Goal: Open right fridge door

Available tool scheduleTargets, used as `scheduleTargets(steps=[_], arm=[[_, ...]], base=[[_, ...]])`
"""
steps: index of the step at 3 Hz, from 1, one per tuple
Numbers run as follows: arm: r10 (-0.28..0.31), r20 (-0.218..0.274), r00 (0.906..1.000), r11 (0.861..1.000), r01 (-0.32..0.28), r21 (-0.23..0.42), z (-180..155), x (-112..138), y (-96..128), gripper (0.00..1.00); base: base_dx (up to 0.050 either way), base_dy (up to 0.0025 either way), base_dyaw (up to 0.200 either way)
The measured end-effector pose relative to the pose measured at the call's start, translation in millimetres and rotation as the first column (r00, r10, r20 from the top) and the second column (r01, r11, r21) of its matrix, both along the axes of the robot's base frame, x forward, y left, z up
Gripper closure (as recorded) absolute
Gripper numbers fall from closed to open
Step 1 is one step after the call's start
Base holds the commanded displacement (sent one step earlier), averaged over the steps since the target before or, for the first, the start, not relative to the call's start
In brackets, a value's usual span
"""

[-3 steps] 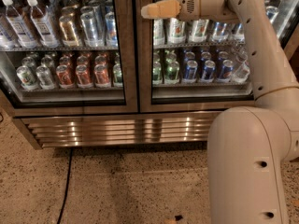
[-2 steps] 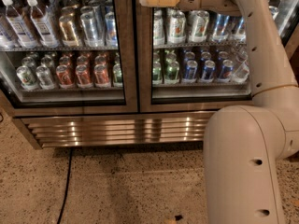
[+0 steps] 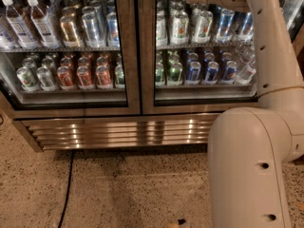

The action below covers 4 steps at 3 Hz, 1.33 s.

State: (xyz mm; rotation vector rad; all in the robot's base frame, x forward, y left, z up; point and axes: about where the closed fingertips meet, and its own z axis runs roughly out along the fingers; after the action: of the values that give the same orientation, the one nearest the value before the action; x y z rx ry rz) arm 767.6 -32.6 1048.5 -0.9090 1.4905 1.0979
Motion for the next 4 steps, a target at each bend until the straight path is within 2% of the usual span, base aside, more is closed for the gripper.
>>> scheduleTargets(steps=[1, 2, 3, 4], arm=[[0.000, 0.000, 1.0000, 1.000, 0.000, 0.000, 0.0, 0.0, 0.1, 0.00], [0.000, 0.000, 1.0000, 1.000, 0.000, 0.000, 0.0, 0.0, 0.1, 0.00], [0.000, 0.000, 1.0000, 1.000, 0.000, 0.000, 0.0, 0.0, 0.1, 0.00], [0.000, 0.000, 1.0000, 1.000, 0.000, 0.000, 0.0, 0.0, 0.1, 0.00]], base=[[0.000, -0.00003, 0.192], [-0.050, 0.00000, 0.000], [0.041, 0.00001, 0.000], [0.000, 0.00000, 0.000]])
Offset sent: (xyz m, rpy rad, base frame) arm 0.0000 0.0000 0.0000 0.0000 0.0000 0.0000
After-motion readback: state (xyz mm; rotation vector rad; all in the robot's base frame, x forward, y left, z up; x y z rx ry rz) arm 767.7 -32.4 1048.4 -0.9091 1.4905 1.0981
